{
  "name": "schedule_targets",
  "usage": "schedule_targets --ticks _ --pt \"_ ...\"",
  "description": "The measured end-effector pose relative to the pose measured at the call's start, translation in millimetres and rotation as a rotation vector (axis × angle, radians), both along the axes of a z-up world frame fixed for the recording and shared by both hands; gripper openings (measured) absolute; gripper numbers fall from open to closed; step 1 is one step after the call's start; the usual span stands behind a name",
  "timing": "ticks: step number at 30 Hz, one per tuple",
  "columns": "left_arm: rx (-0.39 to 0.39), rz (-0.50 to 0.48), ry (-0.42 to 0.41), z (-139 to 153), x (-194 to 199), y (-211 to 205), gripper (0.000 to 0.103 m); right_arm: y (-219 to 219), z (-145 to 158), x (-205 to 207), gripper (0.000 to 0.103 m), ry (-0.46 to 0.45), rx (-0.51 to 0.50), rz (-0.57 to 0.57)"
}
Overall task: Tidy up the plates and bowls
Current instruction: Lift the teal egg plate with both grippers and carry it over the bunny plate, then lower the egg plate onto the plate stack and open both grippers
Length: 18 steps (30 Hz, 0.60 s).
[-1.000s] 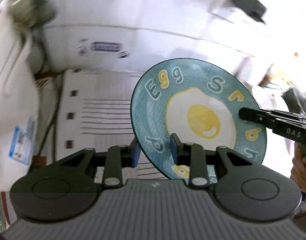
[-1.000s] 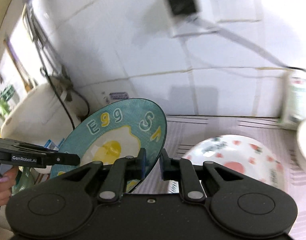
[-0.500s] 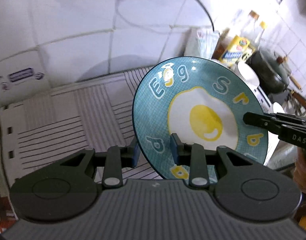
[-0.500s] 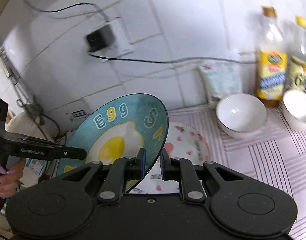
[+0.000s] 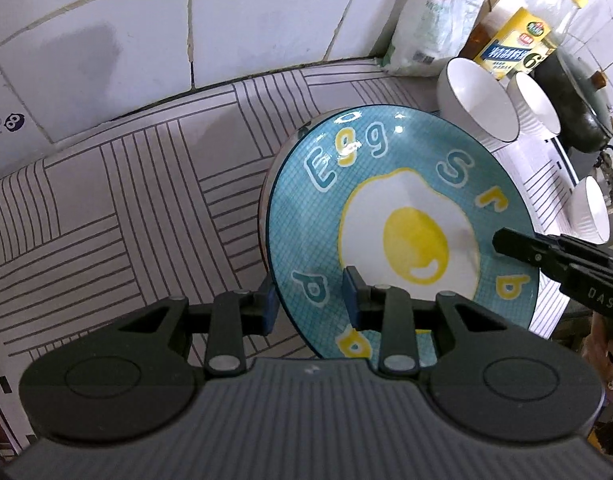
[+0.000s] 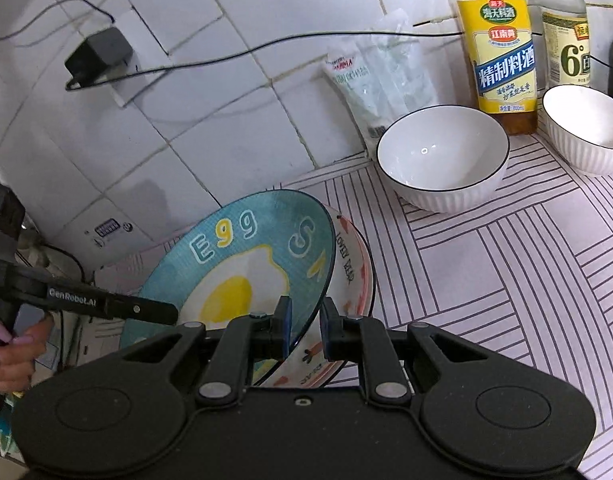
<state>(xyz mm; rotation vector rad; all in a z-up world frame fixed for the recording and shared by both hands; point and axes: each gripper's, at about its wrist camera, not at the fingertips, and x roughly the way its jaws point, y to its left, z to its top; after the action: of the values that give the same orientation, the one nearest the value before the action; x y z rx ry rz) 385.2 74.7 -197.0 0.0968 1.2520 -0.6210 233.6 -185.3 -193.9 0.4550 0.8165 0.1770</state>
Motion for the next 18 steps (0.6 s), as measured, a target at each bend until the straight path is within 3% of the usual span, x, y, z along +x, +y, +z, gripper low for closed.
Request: schedule_targets --ticks 10,18 --pt "0.068 0.007 0.04 -10.2 10.1 -7.2 0.033 12.7 -2.8 4.7 0.019 0.054 -0.082 -0.005" --pt "0.095 0.02 0.028 -16.9 6.2 -12.1 0.03 32.4 4.2 18.7 0.024 0.087 -0.254 -0.028"
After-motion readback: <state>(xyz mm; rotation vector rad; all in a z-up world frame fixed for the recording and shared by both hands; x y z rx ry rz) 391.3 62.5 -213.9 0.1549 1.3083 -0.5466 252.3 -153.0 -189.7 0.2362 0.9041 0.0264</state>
